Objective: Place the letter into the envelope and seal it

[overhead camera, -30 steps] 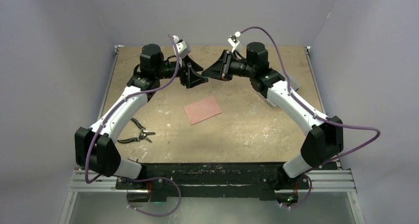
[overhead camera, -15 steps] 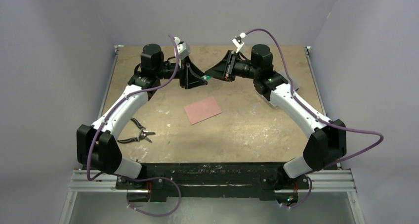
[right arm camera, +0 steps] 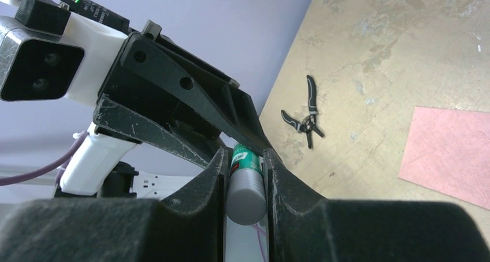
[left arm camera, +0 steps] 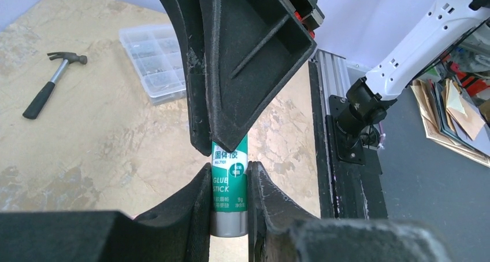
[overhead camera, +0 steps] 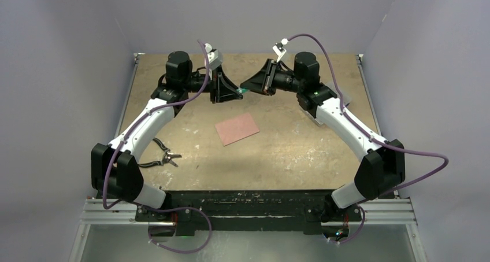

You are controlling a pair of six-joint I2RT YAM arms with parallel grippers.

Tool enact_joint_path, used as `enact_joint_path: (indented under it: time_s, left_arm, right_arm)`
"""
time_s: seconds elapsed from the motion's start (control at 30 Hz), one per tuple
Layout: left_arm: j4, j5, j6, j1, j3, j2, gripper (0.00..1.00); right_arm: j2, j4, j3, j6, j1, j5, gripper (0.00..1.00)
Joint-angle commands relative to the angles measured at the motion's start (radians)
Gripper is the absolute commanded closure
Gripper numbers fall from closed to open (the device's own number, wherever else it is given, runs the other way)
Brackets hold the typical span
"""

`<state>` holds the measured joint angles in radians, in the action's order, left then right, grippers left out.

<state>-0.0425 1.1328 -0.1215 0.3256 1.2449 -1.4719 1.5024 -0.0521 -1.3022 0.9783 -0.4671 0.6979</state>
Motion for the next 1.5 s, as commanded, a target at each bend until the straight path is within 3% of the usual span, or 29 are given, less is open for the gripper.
enact_joint_path:
  time_s: [0.0, 0.07, 0.13, 0.2, 0.3, 0.57, 0.87, 1.03, 1.27, 1.47]
  left_arm:
    - [0.013, -0.004, 0.06, -0.016, 0.029, -0.01, 1.0]
    - [0.031, -0.008, 0.085, -0.016, 0.037, -0.01, 1.0]
    - [0.04, -0.012, 0.104, -0.017, 0.041, -0.01, 1.0]
    - [0.075, -0.018, 0.116, -0.017, 0.049, -0.009, 1.0]
    - [0.113, -0.019, 0.165, -0.017, 0.058, -0.01, 1.0]
    - [0.134, -0.005, 0.188, -0.017, 0.062, -0.011, 1.0]
    - [0.109, 0.019, 0.188, -0.017, 0.064, -0.013, 1.0]
    - [0.104, 0.034, 0.189, -0.016, 0.067, -0.018, 1.0]
    - [0.01, 0.028, 0.142, -0.016, 0.072, -0.026, 1.0]
    - [-0.122, 0.01, 0.075, -0.016, 0.136, -0.076, 1.0]
  right_arm:
    - [-0.024, 0.036, -0.049, -0.027, 0.001, 0.031, 0.64]
    - [-0.027, 0.075, -0.056, -0.045, 0.004, 0.015, 0.41]
    - [-0.041, 0.091, -0.045, -0.052, 0.013, -0.005, 0.28]
    - [-0.059, 0.092, -0.019, -0.049, 0.03, -0.009, 0.22]
    - [-0.085, 0.08, 0.009, -0.046, 0.054, 0.004, 0.22]
    - [-0.057, 0.145, -0.025, -0.09, 0.07, 0.035, 0.49]
    - [0.0, 0.18, -0.089, -0.143, 0.07, 0.079, 0.52]
    - [0.017, 0.169, -0.089, -0.148, 0.07, 0.099, 0.62]
    - [0.044, 0.111, -0.077, -0.123, 0.065, 0.143, 1.0]
    - [0.058, 0.113, -0.013, -0.15, 0.024, 0.177, 1.0]
